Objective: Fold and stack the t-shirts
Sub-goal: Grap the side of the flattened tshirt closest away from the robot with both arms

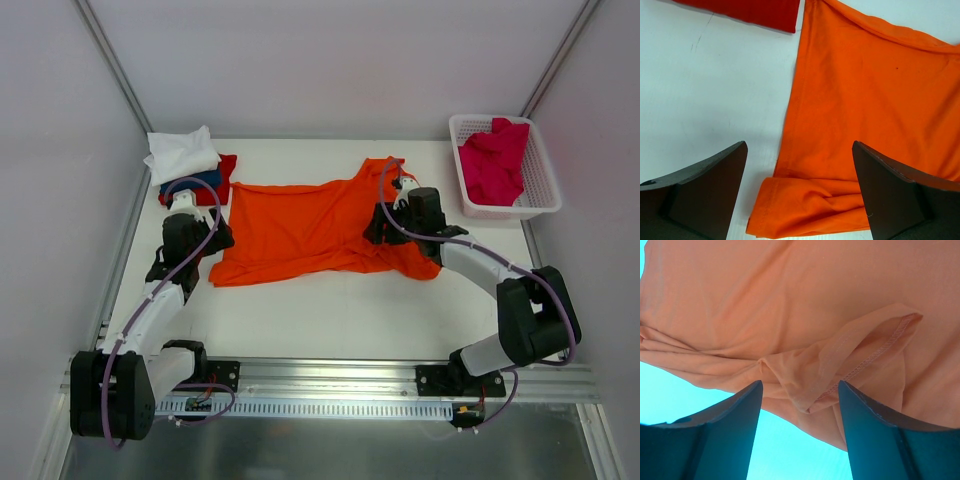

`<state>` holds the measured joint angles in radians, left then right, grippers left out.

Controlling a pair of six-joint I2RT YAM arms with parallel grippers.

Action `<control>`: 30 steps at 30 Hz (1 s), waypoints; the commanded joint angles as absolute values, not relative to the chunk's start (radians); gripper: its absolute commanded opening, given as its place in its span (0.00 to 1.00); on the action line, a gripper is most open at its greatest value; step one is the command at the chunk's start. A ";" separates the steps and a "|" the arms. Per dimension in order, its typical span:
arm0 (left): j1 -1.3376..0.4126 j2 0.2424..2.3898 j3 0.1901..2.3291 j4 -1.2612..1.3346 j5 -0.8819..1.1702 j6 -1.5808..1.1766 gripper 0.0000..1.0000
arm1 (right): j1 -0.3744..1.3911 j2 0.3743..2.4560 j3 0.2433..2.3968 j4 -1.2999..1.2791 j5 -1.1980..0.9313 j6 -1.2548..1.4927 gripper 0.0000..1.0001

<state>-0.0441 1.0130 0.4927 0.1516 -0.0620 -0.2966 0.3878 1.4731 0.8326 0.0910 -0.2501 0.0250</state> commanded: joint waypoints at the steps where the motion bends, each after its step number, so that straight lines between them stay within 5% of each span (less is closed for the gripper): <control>1: -0.037 0.985 0.491 0.144 -0.049 -0.307 0.87 | 0.394 1.466 0.819 0.123 -0.238 0.021 0.65; 26: -0.037 1.083 0.482 0.103 0.034 -0.359 0.80 | 0.396 1.529 0.772 0.219 -0.252 0.043 0.59; 30: -0.038 1.060 0.463 0.101 0.041 -0.367 0.79 | 0.396 1.549 0.784 0.221 -0.256 0.046 0.51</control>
<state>-0.0441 1.0836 0.4736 0.1085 0.0044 -0.3378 0.3893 1.5330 0.7662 0.1898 -0.2478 0.0383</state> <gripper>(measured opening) 0.796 0.530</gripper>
